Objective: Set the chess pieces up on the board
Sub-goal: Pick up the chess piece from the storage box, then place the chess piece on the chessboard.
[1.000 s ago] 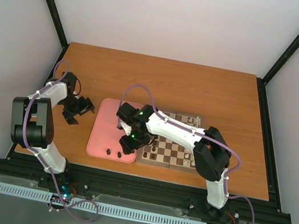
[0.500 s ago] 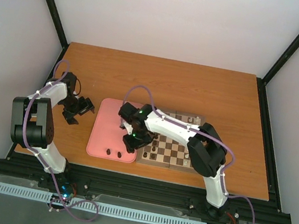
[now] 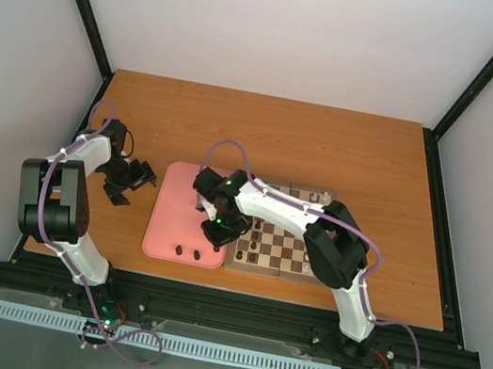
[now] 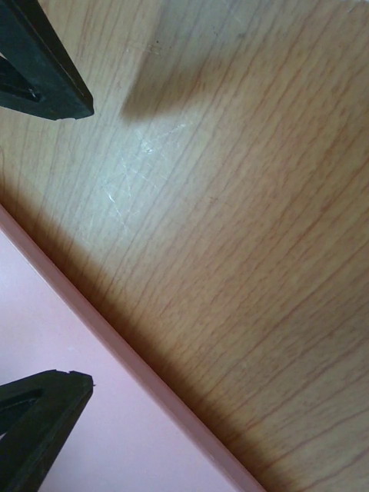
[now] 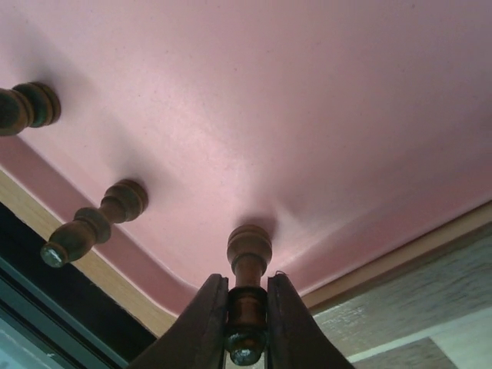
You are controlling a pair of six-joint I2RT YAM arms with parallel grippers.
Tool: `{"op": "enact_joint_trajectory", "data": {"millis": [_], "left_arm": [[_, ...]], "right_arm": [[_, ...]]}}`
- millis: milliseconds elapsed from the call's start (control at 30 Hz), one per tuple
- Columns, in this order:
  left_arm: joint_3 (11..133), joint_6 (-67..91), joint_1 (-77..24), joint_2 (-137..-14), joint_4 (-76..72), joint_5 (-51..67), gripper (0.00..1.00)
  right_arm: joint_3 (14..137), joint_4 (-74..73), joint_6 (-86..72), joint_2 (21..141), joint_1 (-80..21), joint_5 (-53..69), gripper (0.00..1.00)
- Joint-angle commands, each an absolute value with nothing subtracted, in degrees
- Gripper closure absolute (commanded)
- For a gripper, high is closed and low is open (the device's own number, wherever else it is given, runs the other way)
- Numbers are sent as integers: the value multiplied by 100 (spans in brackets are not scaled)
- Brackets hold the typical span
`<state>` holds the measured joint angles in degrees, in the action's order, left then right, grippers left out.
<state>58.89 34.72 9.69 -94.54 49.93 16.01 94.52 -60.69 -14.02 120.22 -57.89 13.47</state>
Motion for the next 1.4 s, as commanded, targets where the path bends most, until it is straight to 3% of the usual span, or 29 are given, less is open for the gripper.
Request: {"op": "enact_joint_trajectory", "data": {"millis": [0, 133, 400, 733, 1367], "left_arm": [[6089, 3401, 983, -9542, 4939, 1691, 0], [6075, 3401, 979, -9537, 4933, 1688, 0], [6044, 3402, 978, -9545, 4902, 1722, 1], [6067, 3402, 980, -9545, 4905, 1725, 0], [6162, 3394, 980, -9624, 4940, 1706, 0]], "right_arm": [[9698, -6275, -1409, 12063, -5766, 1073, 92], [9926, -6504, -1439, 11932, -5758, 811, 97], [10169, -7149, -1381, 11604, -5467, 247, 97], [9520, -6779, -1288, 11355, -5036, 224, 96], [9567, -6571, -1070, 11558, -4731, 131, 96]]}}
